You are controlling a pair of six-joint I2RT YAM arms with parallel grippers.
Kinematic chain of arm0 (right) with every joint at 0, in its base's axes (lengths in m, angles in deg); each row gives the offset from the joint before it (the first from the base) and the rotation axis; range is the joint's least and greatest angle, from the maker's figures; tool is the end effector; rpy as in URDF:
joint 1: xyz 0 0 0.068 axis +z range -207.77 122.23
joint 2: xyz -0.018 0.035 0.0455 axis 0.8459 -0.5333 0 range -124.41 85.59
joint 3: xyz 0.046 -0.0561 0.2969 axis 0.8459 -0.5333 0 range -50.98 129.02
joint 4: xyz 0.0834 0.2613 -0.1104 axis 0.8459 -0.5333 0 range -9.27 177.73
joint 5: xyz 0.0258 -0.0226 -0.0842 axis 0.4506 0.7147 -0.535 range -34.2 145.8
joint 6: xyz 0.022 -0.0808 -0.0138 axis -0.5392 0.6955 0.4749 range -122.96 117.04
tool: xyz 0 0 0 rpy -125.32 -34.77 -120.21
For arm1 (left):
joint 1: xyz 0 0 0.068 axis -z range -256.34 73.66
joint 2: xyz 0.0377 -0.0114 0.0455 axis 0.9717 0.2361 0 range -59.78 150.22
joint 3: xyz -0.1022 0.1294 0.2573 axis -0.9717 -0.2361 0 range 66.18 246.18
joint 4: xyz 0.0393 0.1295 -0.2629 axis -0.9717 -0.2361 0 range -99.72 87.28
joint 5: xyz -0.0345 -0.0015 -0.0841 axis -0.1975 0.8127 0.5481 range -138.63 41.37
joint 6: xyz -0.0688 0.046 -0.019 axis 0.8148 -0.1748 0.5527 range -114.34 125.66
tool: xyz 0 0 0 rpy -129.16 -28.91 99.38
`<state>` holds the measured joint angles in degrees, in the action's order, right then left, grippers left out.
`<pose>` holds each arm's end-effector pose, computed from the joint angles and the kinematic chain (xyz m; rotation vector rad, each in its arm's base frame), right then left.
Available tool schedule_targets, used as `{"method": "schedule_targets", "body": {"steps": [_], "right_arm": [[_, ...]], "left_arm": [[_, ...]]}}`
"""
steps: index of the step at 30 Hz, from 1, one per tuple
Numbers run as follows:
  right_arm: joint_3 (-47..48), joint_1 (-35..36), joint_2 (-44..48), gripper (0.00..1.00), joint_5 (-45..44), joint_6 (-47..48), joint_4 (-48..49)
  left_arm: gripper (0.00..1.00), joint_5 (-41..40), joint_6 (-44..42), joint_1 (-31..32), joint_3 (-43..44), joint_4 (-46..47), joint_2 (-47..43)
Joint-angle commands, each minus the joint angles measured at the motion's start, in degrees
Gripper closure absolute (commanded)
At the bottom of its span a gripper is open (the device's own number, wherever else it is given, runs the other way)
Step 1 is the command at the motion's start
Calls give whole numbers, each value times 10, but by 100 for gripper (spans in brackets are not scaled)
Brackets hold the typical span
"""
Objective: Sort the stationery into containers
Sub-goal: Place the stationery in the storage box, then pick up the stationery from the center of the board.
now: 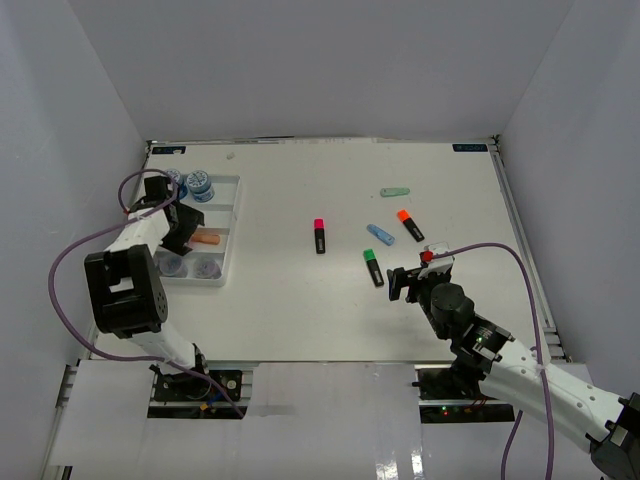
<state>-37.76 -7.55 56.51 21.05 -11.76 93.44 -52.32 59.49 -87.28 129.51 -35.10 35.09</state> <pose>0.1478 0.1110 0.2152 -0.1810 1.7122 0.2331 0.3737 0.0772 0.1809 -1.4581 2.2620 -0.1471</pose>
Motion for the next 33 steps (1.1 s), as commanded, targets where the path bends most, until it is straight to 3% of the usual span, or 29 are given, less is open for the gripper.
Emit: {"method": "schedule_targets", "body": {"steps": [1, 6, 9, 12, 18, 24, 28, 33], "right_arm": [[2, -2, -8, 10, -15, 6, 25], [38, -19, -47, 10, -26, 12, 20], [64, -53, -89, 9, -3, 5, 11], [105, -152, -147, 9, 86, 0, 3], [211, -236, -313, 9, 253, 33, -1], [299, -264, -466, 8, 333, 112, 1], [332, -281, -543, 0, 384, 162, 1], [359, -305, -587, 6, 462, 218, -1]], "left_arm": [[15, 20, -26, -5, 17, 4, -63], [2, 28, -95, -4, 14, 7, -156], [2, 46, -155, -5, -4, 25, -196], [2, 106, -213, -3, -42, 63, -249], [2, 219, -275, 8, -130, 138, -336], [2, 262, -303, 32, -211, 183, -354], [2, 280, -302, 35, -213, 175, -349], [2, 274, -299, 34, -211, 173, -352]]}}
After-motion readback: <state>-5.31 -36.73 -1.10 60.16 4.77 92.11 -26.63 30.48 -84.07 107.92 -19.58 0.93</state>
